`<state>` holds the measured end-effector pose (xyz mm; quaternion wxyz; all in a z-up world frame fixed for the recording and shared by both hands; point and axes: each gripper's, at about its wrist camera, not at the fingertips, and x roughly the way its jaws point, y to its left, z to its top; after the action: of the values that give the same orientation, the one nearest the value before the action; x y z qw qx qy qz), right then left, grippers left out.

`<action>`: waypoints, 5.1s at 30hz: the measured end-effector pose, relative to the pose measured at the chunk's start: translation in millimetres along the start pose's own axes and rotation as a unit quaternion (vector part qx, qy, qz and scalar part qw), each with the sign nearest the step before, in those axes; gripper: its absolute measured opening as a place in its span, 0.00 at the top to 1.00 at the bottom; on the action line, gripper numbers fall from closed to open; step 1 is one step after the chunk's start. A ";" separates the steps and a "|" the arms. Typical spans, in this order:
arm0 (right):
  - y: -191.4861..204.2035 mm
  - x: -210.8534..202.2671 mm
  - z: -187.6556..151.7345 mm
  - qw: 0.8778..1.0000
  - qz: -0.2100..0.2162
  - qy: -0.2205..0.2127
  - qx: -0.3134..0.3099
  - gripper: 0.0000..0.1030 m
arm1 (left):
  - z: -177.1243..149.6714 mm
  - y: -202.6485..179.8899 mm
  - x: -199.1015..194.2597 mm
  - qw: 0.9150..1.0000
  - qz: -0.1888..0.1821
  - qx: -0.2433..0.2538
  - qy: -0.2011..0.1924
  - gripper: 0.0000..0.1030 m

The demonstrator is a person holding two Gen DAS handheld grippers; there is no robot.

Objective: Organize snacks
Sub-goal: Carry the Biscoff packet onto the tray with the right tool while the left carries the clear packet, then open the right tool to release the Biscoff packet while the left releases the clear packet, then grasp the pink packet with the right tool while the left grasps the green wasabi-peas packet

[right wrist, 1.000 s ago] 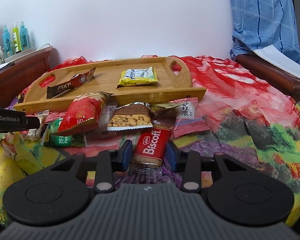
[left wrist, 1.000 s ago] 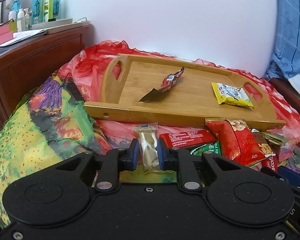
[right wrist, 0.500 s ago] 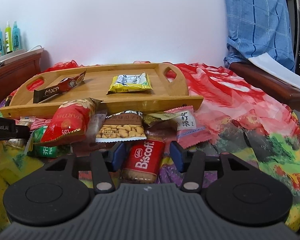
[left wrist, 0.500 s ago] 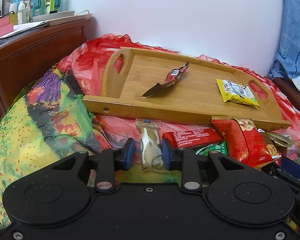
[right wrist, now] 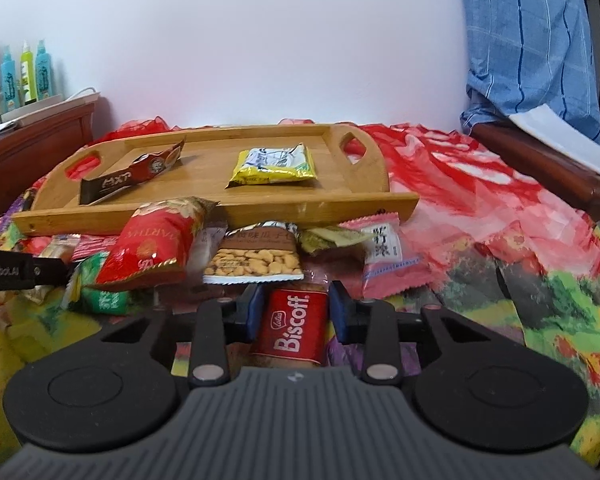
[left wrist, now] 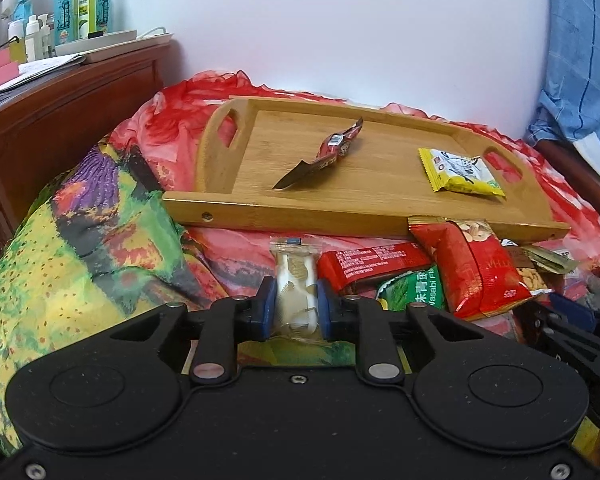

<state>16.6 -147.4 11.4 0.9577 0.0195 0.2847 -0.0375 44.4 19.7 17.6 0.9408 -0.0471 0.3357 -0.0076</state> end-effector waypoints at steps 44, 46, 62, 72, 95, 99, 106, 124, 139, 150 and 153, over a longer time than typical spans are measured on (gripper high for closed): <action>-41.5 91.8 146.0 0.997 0.049 0.017 -0.054 0.63 | 143.1 11.4 70.7 0.999 -0.026 0.023 -0.009 0.81; -37.4 101.8 146.6 0.996 0.043 0.022 -0.069 0.63 | 143.5 11.6 82.9 0.999 -0.027 0.018 0.001 0.81; -33.6 139.0 136.6 0.995 0.030 0.061 -0.076 0.63 | 124.7 -3.9 112.5 0.998 -0.049 0.030 0.039 0.81; -14.4 145.2 131.1 0.994 0.063 0.066 -0.058 0.63 | 115.4 -15.3 118.1 0.995 -0.078 0.017 0.053 0.80; -17.2 134.1 130.5 0.995 0.075 0.049 -0.034 0.44 | 115.5 -24.6 100.7 0.997 -0.069 0.025 0.032 0.48; -26.1 116.2 135.0 0.996 0.081 0.035 -0.031 0.35 | 116.1 -20.5 83.2 0.997 -0.070 0.025 0.018 0.25; -42.1 77.1 126.0 0.995 0.097 0.013 -0.035 0.24 | 105.5 -13.6 44.5 0.997 -0.076 0.026 -0.017 0.07; -62.1 19.4 74.4 0.988 0.127 -0.014 -0.090 0.20 | 32.2 -9.7 -18.3 0.996 -0.067 0.020 -0.047 0.00; -65.4 7.7 51.7 0.996 0.062 0.000 -0.068 0.53 | 12.2 -33.1 -22.9 0.996 -0.079 0.051 0.005 0.62; -65.7 17.7 46.7 0.997 0.032 0.046 -0.060 0.54 | 4.1 -50.7 -8.2 0.994 -0.056 0.088 0.022 0.58; -63.0 19.3 46.5 0.996 0.044 0.050 -0.051 0.52 | 2.5 -53.9 -5.3 0.994 -0.065 0.086 0.028 0.53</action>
<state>52.8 -214.1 38.8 0.9426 -0.0149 0.3329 0.0202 42.8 -33.6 27.9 0.9291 0.0127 0.3563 -0.0986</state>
